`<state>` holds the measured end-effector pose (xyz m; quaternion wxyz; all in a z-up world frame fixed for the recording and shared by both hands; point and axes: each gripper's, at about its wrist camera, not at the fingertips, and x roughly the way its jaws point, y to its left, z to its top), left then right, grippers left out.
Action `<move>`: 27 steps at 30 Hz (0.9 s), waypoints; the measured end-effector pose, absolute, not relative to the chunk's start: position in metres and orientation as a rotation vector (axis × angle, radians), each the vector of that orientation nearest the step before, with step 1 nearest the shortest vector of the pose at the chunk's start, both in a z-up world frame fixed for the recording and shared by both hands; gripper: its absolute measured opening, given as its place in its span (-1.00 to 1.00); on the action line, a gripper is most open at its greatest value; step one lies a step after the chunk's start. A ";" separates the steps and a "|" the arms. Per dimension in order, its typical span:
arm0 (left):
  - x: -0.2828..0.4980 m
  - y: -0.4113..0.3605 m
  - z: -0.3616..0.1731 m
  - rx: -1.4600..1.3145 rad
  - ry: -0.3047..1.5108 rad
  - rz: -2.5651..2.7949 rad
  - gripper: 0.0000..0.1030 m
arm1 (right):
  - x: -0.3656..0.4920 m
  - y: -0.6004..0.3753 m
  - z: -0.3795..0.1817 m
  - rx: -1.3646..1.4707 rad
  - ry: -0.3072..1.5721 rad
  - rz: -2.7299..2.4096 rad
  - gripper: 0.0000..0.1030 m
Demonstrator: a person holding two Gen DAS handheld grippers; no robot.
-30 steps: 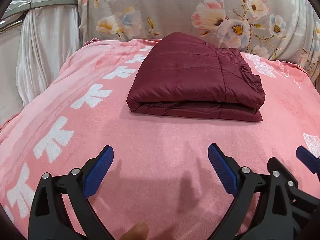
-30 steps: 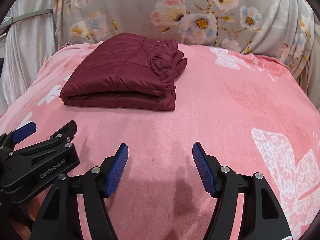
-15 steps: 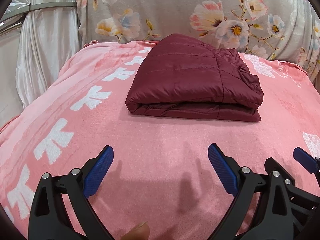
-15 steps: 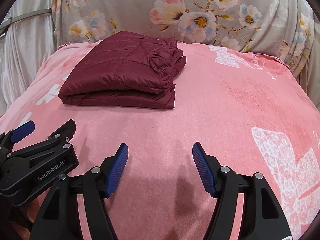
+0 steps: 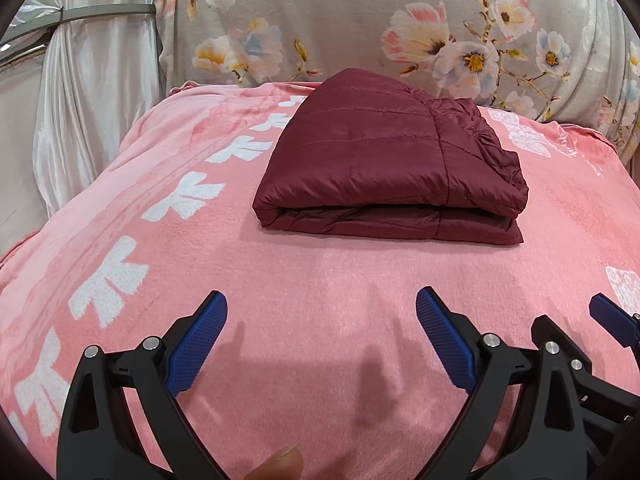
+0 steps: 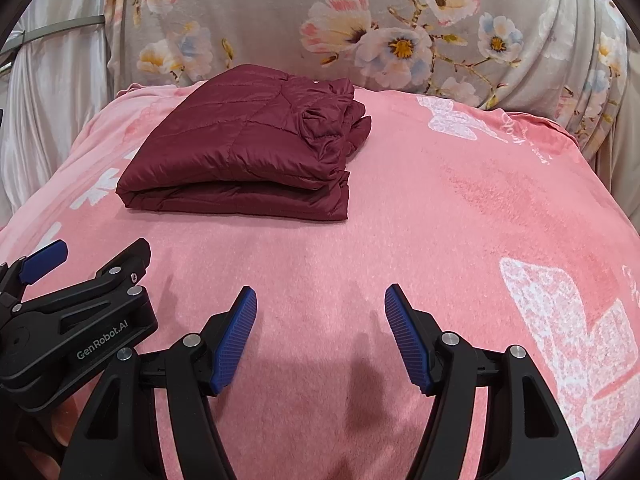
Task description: Fold large clothes
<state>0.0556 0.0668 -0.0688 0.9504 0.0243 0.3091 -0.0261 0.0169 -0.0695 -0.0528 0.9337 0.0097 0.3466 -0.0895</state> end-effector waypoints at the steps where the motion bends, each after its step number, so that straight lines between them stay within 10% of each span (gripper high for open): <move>1: 0.056 0.067 -0.069 0.049 0.629 -0.053 0.80 | 0.017 -0.070 -0.052 0.019 0.708 -0.183 0.26; 27: 0.055 0.067 -0.068 0.048 0.627 -0.055 0.76 | 0.016 -0.069 -0.052 0.011 0.704 -0.186 0.26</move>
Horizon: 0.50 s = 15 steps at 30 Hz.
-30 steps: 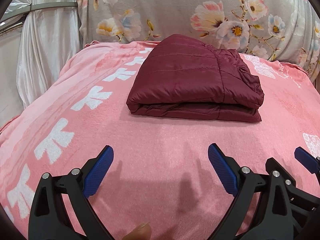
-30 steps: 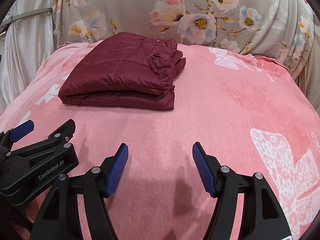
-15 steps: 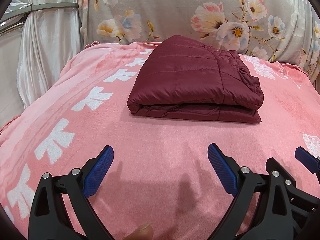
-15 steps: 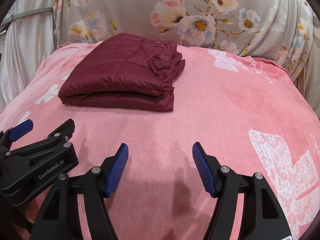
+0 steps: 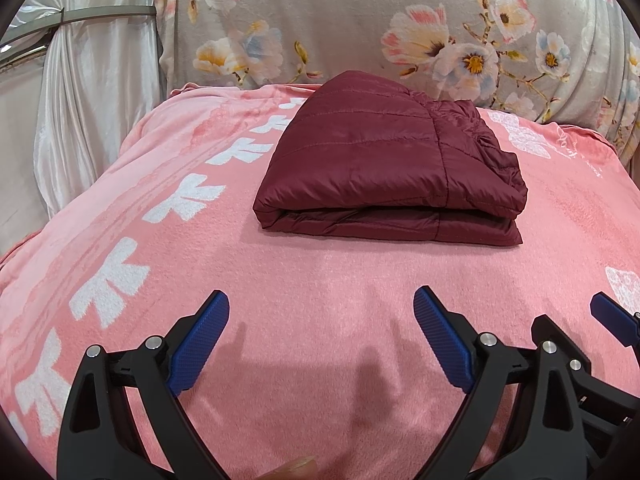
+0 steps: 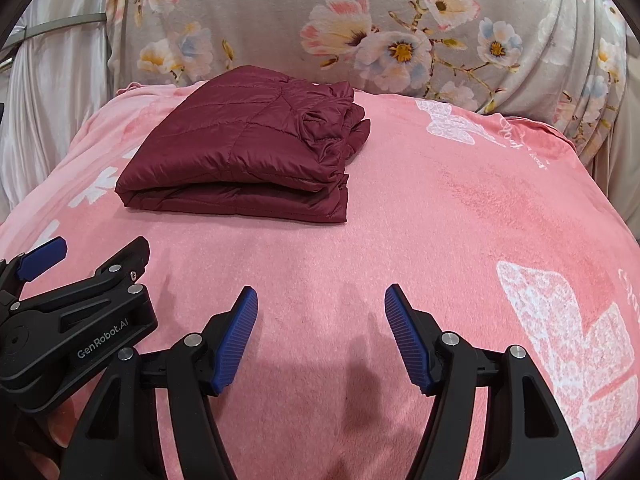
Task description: Fold large clothes
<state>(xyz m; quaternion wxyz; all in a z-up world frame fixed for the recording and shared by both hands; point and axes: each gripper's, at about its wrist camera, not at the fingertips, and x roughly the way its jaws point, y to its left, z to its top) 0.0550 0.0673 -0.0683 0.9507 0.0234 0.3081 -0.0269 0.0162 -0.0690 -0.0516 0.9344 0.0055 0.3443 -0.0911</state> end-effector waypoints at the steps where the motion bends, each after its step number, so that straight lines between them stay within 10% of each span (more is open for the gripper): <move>1: 0.055 0.067 -0.068 0.047 0.626 -0.054 0.75 | 0.016 -0.068 -0.051 0.011 0.704 -0.187 0.26; 15: 0.055 0.068 -0.069 0.046 0.626 -0.055 0.73 | 0.016 -0.067 -0.051 0.010 0.703 -0.189 0.26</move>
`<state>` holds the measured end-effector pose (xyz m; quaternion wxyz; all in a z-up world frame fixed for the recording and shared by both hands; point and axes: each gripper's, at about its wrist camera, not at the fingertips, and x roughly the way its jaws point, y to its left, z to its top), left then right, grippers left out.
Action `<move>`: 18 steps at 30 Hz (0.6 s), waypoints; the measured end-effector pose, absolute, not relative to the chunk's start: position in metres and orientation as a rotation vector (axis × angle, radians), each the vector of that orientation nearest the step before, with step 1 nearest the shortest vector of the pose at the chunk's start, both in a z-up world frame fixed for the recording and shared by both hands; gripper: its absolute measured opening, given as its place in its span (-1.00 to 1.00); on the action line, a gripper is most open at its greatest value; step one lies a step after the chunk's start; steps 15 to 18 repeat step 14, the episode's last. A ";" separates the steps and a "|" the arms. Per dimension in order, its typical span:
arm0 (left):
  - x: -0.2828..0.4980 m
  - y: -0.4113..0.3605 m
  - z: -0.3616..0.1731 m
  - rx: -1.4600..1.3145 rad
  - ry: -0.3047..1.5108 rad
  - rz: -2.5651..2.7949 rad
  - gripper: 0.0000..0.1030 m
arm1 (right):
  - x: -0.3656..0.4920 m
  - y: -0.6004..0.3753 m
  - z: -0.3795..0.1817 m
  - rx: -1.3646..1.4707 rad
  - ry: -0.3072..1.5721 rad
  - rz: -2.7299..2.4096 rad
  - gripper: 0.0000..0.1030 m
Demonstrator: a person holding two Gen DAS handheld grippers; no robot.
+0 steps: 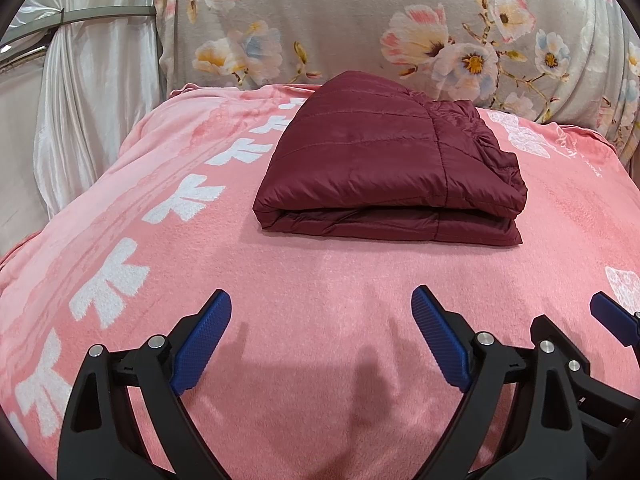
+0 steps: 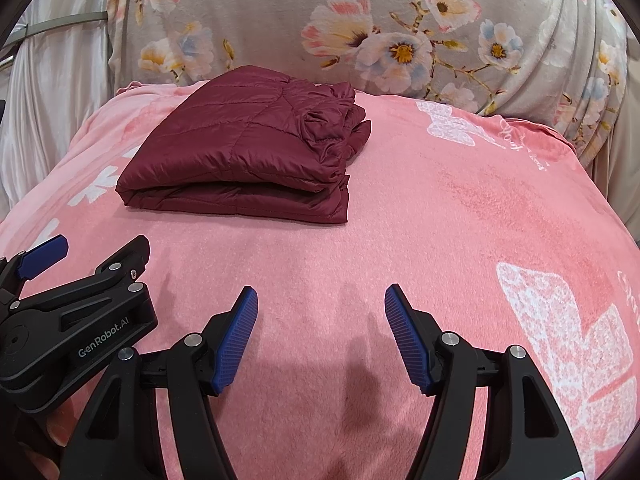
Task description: Fold large clothes
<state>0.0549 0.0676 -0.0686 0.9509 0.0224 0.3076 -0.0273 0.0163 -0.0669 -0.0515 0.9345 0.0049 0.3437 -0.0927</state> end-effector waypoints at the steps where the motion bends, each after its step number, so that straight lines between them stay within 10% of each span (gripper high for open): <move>1: 0.055 0.067 -0.069 0.046 0.625 -0.055 0.72 | 0.016 -0.067 -0.051 0.010 0.703 -0.189 0.26; 18: 0.054 0.067 -0.068 0.046 0.623 -0.053 0.71 | 0.016 -0.068 -0.051 0.006 0.701 -0.192 0.26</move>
